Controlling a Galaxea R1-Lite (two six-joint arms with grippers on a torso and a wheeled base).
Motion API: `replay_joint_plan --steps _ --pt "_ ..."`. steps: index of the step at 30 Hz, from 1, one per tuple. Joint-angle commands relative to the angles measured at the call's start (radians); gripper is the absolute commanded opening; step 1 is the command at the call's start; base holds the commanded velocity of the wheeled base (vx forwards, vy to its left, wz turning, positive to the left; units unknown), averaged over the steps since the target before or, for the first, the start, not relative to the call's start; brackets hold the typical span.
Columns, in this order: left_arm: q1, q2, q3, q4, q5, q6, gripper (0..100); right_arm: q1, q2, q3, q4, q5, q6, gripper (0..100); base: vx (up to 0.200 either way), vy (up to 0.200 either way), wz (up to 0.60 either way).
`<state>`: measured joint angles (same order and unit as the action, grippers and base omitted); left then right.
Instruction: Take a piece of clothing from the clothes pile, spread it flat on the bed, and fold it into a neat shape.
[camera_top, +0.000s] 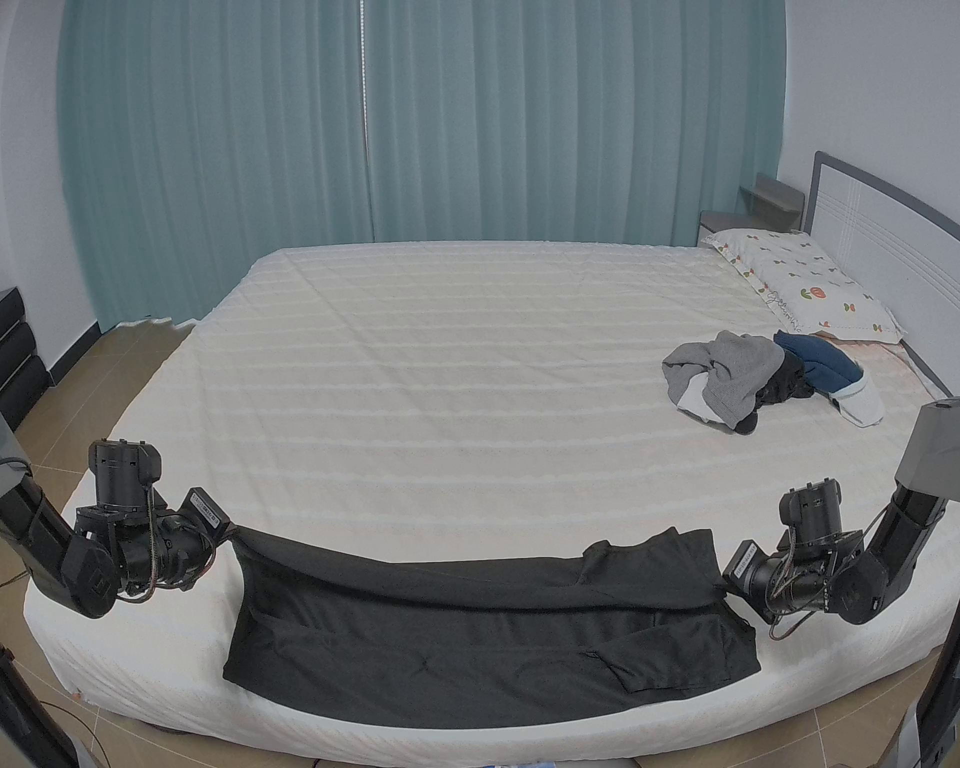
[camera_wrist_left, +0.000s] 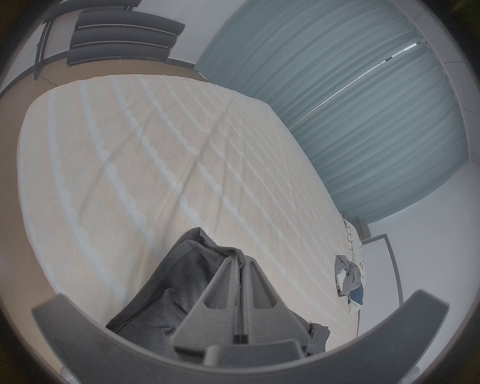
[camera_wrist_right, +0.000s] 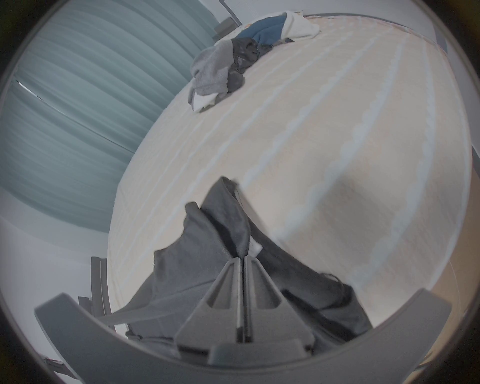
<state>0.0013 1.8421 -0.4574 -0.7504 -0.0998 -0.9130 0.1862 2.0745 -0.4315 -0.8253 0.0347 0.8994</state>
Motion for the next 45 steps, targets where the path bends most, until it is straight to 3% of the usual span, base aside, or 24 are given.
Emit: replay_joint_plan --steps 1,6,7,15,29,37,45 --pt "0.002 -0.009 0.01 0.0 -0.001 0.003 0 0.003 0.006 0.037 -0.006 0.007 0.004 0 0.0 0.0 0.0" --pt "-0.001 -0.007 0.013 0.0 -0.001 0.003 0 0.006 0.018 0.033 -0.006 0.008 0.007 0 0.0 0.0 0.0" --pt "-0.001 -0.007 0.016 -0.001 -0.001 0.003 0 0.01 0.018 0.033 -0.006 0.01 0.007 100 0.0 0.0 0.0" --pt "-0.003 -0.007 0.017 -0.001 -0.003 0.003 0 0.026 -0.08 0.023 0.002 0.008 0.062 100 0.0 0.0 0.0" --pt "-0.003 -0.014 0.016 -0.003 -0.003 0.002 0 0.193 -0.108 -0.021 0.032 0.002 0.245 100 0.0 0.0 0.0" --pt "-0.001 -0.011 0.016 -0.003 -0.003 0.002 0 0.202 -0.01 -0.079 0.04 -0.007 0.32 100 0.0 0.0 0.0" --pt "-0.001 -0.006 0.014 -0.004 -0.003 0.003 0 0.202 0.03 -0.082 0.037 -0.01 0.329 100 0.0 0.0 0.0"
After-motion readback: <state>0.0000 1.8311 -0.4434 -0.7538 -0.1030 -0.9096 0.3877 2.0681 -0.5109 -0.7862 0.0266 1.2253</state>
